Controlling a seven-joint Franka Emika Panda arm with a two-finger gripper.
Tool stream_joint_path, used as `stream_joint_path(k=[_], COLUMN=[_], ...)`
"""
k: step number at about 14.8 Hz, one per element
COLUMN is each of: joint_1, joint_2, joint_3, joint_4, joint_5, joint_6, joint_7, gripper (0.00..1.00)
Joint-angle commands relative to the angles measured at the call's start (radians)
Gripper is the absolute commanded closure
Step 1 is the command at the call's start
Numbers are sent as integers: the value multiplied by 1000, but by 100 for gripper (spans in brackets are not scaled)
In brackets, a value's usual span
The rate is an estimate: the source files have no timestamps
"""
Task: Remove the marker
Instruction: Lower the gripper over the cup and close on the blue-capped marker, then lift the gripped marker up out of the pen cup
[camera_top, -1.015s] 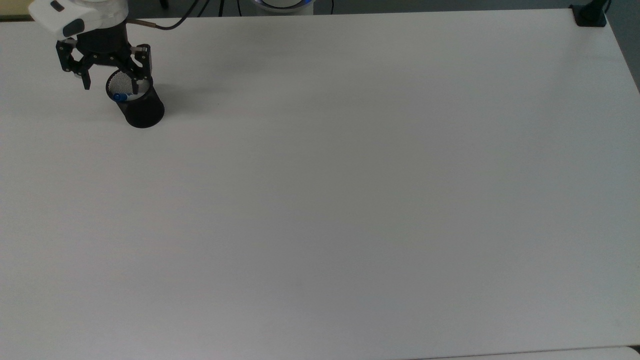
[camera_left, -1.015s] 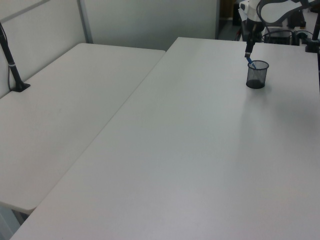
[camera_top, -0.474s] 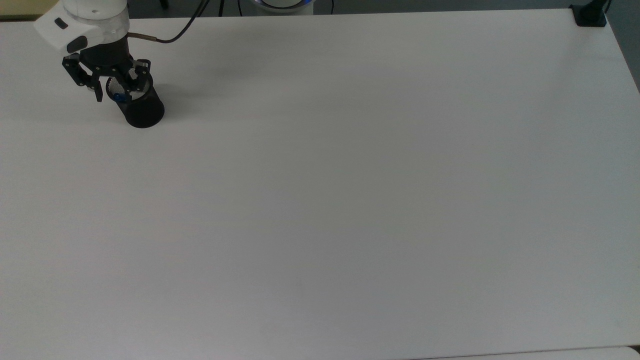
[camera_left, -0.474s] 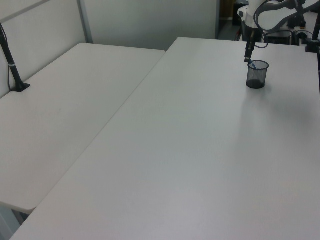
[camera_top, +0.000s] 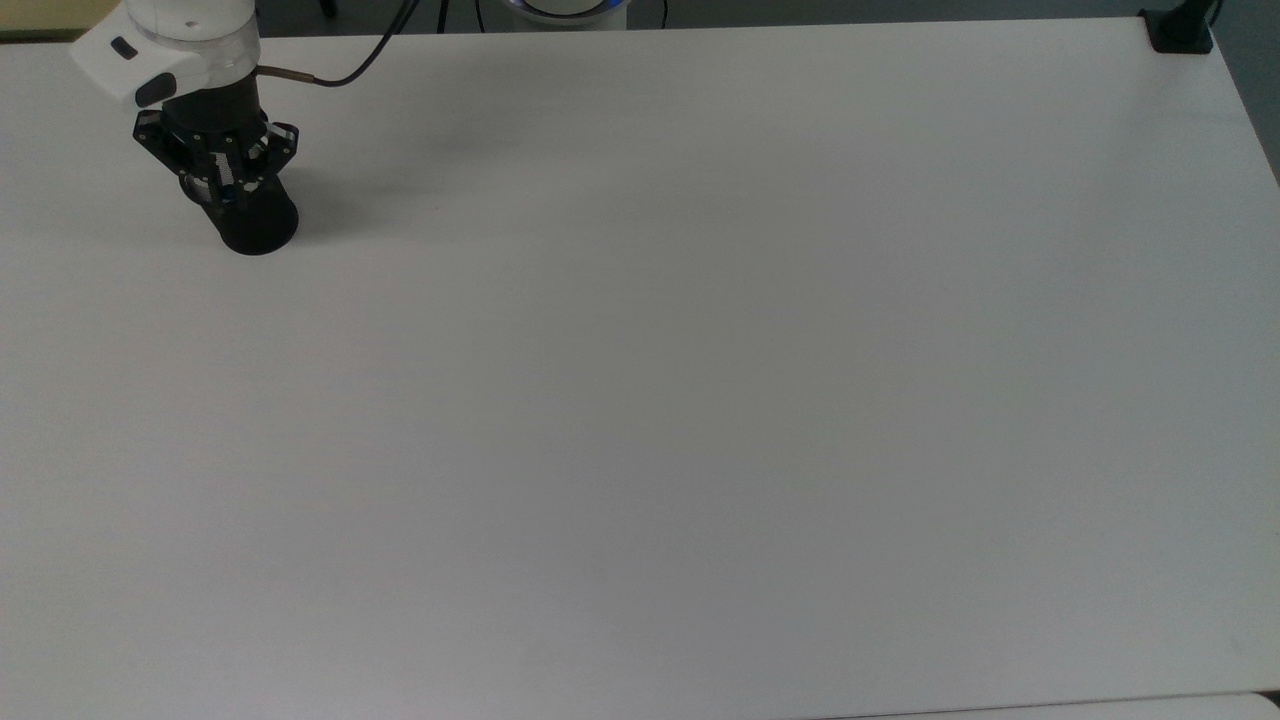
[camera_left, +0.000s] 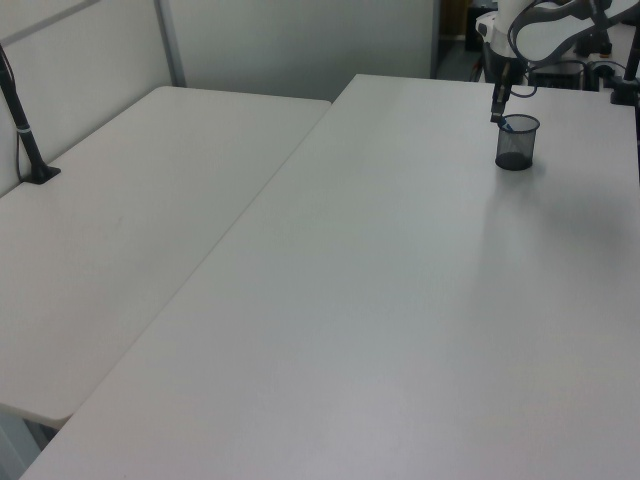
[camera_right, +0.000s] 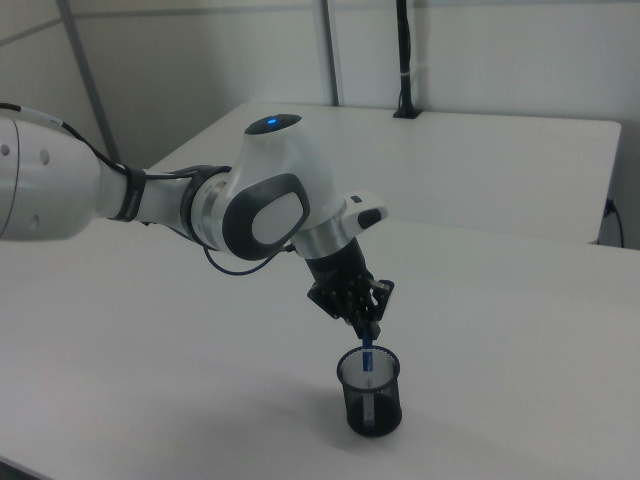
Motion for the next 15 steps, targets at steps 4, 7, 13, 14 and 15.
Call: stream_joint_path(k=[4, 7, 13, 14, 15], joint_1=[-3, -2, 33, 43, 44], joint_2=[-126, -174, -209, -203, -191], joint_3=[-4, -4, 40, 76, 112], joint_4=[37, 121, 301, 298, 286], joint_5=[79, 224, 354, 354, 354], joint_6=[-95, -188, -432, -451, -454], joint_7=[-5, -2, 163, 189, 208], gripper=[100, 100, 100, 100, 100])
